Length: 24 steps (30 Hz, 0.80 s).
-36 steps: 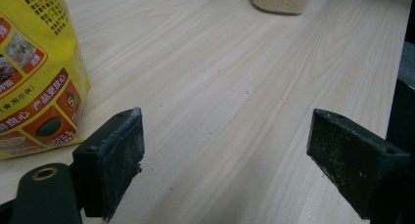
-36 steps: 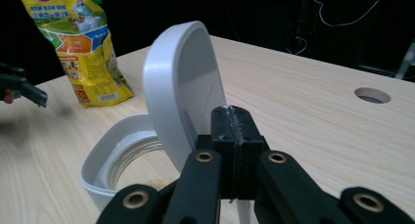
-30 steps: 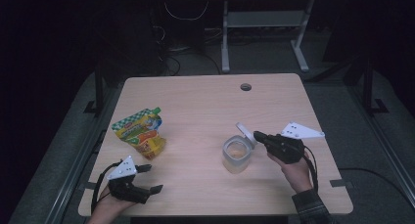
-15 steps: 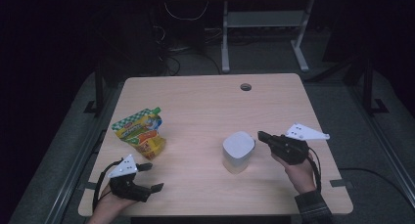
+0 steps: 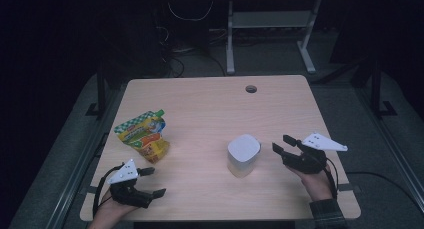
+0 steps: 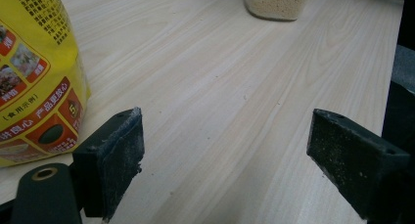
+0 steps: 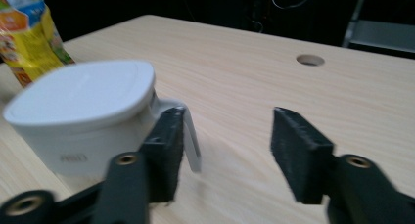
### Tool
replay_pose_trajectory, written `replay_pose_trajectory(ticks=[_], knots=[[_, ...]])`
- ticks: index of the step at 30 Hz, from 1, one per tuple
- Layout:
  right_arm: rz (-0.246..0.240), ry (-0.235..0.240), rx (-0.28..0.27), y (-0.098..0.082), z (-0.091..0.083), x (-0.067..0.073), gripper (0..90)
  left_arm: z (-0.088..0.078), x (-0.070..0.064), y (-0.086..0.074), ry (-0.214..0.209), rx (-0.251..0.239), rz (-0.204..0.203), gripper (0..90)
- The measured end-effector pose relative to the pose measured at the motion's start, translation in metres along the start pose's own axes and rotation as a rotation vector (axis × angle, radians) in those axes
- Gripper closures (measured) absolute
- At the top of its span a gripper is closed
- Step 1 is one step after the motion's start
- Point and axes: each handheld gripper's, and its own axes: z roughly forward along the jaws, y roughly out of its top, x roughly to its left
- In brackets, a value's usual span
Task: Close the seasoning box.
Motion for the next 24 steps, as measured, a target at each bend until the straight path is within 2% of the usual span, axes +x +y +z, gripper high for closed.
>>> replay_pose_trajectory(ticks=[7,14,24], knots=[[0.025,-0.055,0.033,-0.020,-0.008,-0.008,28.6,0.001,0.000,0.000,-0.007,0.011,0.002,13.7],[0.049,-0.062,0.102,-0.042,-0.011,-0.011,17.0,0.003,0.001,-0.001,-0.008,0.026,0.000,13.6],[0.036,-0.104,0.175,-0.060,-0.011,-0.010,13.5,0.006,0.002,-0.003,0.004,0.053,-0.017,13.6]])
